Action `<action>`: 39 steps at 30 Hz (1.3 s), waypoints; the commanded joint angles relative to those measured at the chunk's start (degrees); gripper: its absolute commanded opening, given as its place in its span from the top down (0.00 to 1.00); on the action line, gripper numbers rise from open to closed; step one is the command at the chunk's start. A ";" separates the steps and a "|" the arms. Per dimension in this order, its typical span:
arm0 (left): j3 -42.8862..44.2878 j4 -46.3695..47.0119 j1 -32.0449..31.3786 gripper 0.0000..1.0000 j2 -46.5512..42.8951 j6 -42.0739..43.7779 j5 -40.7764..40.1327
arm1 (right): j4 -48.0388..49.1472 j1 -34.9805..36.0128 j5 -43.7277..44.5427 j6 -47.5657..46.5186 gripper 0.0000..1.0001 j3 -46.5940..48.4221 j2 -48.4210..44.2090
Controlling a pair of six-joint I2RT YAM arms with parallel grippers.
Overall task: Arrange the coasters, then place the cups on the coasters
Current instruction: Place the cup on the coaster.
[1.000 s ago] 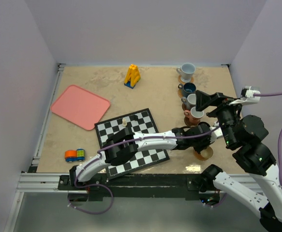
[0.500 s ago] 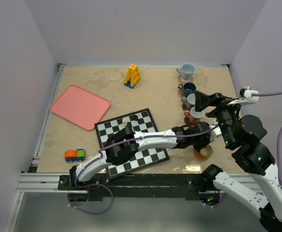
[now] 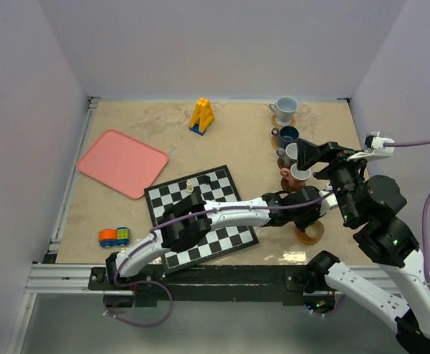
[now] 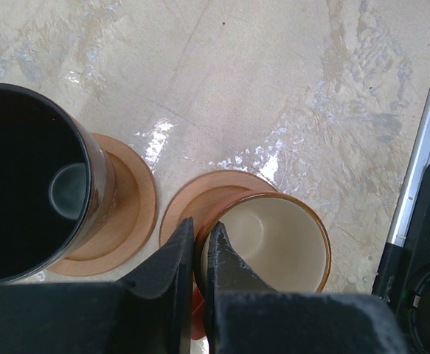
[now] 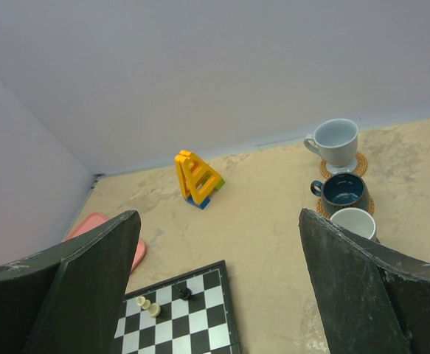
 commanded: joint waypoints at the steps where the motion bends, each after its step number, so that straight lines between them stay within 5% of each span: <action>1: 2.83 -0.14 0.46 1.00 -1.46 1.50 -1.98 | 2.17 -0.07 -0.24 0.21 0.06 -0.01 0.49; 39: 1.60 -3.13 0.28 1.00 -3.74 0.89 -1.11 | 2.35 -0.07 -0.60 0.65 0.06 -1.07 0.40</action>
